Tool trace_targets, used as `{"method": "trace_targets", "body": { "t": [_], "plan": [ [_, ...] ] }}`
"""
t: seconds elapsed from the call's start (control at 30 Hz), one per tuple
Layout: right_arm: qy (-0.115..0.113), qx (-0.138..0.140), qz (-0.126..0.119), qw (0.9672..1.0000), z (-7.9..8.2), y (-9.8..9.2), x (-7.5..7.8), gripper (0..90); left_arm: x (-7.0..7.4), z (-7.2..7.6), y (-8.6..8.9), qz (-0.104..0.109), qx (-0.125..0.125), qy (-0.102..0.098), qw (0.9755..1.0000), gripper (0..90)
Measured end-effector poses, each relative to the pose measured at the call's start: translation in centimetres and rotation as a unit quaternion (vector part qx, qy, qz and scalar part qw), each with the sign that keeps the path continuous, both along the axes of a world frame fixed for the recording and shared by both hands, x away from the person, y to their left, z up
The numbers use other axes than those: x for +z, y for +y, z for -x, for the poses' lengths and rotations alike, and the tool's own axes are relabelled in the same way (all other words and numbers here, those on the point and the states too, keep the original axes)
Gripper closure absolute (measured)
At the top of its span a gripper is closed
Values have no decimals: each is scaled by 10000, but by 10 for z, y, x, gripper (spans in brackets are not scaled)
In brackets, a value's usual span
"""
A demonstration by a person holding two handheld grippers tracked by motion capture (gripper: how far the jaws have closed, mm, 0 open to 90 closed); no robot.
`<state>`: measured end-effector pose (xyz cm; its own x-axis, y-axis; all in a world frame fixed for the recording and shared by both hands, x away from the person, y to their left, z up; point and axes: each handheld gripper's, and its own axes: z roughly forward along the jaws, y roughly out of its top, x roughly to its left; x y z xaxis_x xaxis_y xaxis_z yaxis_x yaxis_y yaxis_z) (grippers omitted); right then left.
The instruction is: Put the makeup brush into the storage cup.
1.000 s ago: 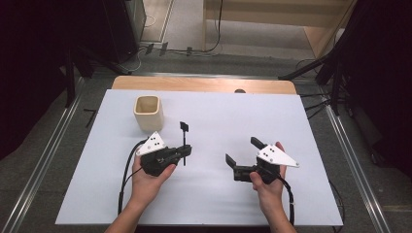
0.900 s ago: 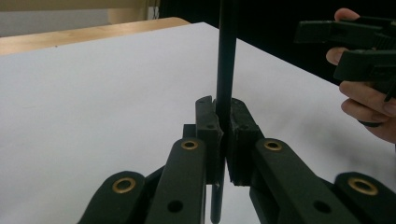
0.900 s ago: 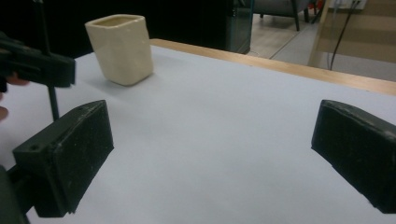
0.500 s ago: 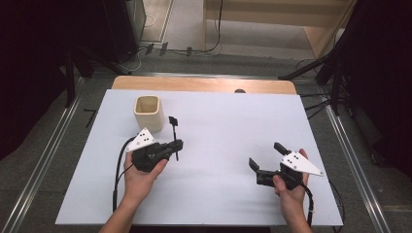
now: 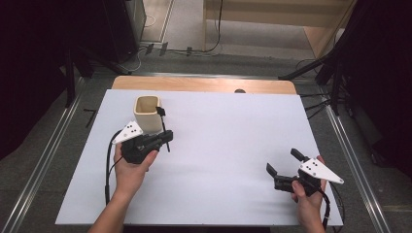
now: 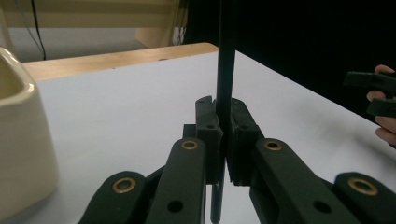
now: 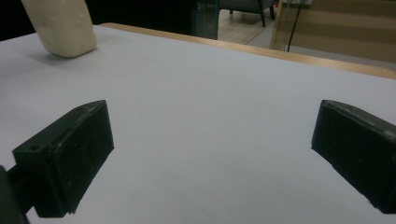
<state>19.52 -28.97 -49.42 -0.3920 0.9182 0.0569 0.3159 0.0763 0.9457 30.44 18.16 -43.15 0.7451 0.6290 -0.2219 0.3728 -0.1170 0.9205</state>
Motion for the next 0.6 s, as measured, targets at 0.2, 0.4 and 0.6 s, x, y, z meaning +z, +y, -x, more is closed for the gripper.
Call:
{"method": "trace_targets", "body": {
  "t": [0.2,0.4,0.6],
  "plan": [
    [18,-178,-150,9997,3,-15,-2,0,15,-10,6,92,98,-118,9998,865],
    [-5,-205,-257,9995,5,-17,-1,0,27,-19,13,147,226,-185,9995,865],
    [35,-117,-193,9997,3,-12,-4,0,37,-28,19,148,374,-252,9989,865]
  ]
}}
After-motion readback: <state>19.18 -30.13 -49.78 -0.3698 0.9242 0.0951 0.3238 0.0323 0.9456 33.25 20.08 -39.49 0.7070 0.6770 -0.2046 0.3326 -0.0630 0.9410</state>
